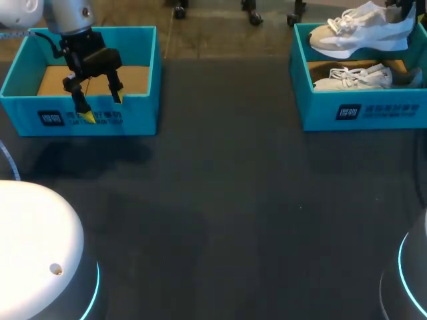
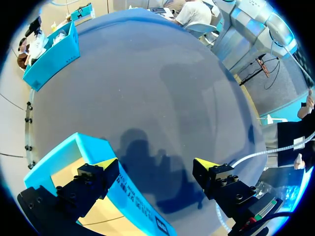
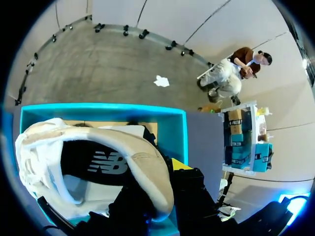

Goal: Take the shoe out of the shoebox, open the shoe tongue, remove and reinsert the insole, then place the shoe into the shoebox

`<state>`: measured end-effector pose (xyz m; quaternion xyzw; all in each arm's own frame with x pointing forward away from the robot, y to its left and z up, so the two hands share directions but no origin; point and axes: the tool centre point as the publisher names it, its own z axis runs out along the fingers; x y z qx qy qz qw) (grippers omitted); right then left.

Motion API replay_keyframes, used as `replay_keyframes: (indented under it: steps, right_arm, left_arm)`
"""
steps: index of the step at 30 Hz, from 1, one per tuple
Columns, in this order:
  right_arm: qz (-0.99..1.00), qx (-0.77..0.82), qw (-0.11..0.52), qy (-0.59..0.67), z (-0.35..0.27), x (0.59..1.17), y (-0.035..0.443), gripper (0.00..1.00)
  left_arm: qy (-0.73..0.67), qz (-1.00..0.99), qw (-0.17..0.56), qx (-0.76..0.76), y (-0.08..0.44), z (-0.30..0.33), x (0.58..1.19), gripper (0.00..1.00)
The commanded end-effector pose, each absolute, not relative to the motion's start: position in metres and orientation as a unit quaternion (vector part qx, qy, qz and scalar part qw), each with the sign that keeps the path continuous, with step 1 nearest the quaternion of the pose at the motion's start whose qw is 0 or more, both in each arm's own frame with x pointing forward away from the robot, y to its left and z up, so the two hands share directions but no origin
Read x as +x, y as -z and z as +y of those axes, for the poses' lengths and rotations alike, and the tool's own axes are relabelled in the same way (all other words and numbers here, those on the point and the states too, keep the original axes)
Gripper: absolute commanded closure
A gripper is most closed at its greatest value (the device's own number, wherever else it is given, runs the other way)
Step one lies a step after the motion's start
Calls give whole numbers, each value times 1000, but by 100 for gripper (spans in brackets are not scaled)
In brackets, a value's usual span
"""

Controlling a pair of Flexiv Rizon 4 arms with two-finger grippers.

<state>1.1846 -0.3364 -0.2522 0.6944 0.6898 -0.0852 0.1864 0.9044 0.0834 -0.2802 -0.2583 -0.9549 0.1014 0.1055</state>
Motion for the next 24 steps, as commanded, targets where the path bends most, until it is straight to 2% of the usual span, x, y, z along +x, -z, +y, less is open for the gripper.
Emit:
replay_keyframes:
  steps: [1,24]
  right_arm:
    - [690,694,183,86,-337,1187,248,100]
    - [651,724,209,89,-354,1199,284,100]
  left_arm:
    - [-100,-955,106,-259,280,84,905,0]
    - [-100,-955,106,-259,280,84,905,0]
